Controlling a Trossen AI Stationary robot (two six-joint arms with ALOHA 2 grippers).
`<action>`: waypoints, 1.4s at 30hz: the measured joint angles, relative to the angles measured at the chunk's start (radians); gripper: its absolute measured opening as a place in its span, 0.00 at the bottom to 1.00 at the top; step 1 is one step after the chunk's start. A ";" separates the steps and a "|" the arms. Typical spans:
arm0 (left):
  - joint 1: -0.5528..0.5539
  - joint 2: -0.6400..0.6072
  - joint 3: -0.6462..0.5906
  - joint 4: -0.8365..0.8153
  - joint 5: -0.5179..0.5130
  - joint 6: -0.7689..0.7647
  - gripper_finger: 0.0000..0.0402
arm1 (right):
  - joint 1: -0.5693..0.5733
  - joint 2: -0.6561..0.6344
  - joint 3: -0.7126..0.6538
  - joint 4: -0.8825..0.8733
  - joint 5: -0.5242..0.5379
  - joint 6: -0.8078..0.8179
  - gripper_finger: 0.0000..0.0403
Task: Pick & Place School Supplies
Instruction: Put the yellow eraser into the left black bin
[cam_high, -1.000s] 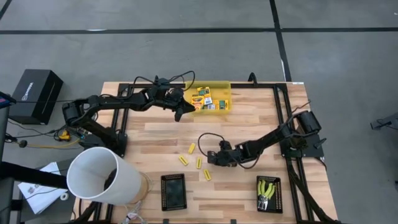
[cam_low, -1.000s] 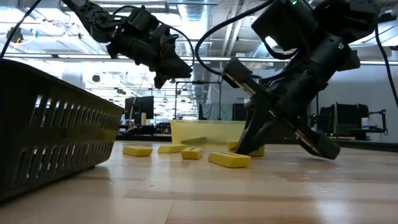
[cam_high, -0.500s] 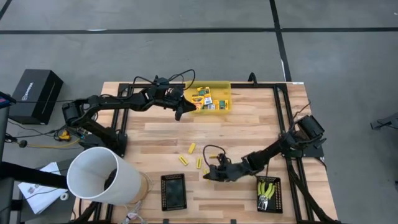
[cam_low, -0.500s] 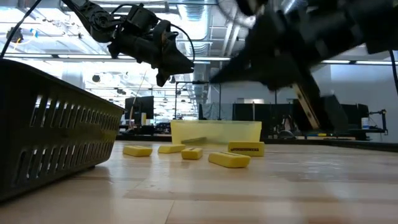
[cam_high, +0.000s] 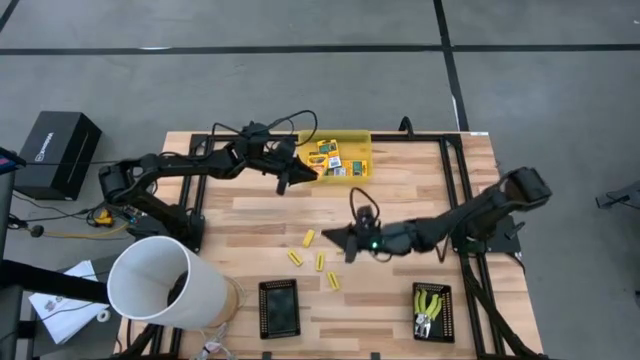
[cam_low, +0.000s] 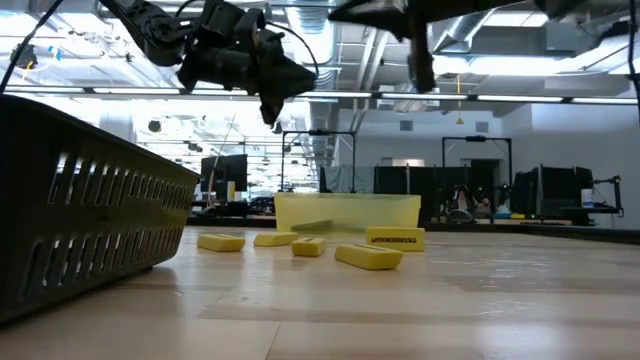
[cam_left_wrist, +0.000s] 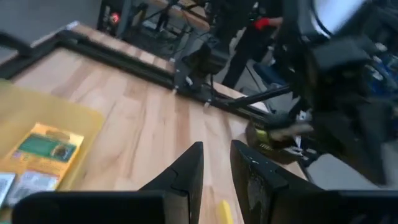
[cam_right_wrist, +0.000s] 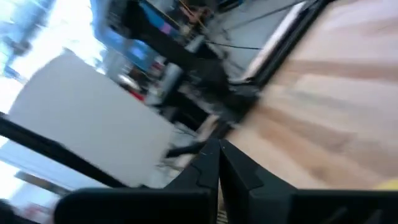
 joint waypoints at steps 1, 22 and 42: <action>-0.006 -0.001 0.001 0.003 0.002 0.018 0.19 | -0.014 -0.034 0.000 -0.074 -0.002 -0.015 0.01; -0.386 0.117 0.124 -0.413 -0.313 0.234 0.35 | -0.162 -0.600 0.001 -0.458 0.005 -0.412 0.13; -0.499 0.464 0.440 -0.529 -0.427 0.169 0.45 | -0.110 -0.580 0.000 -0.588 -0.007 -0.412 0.13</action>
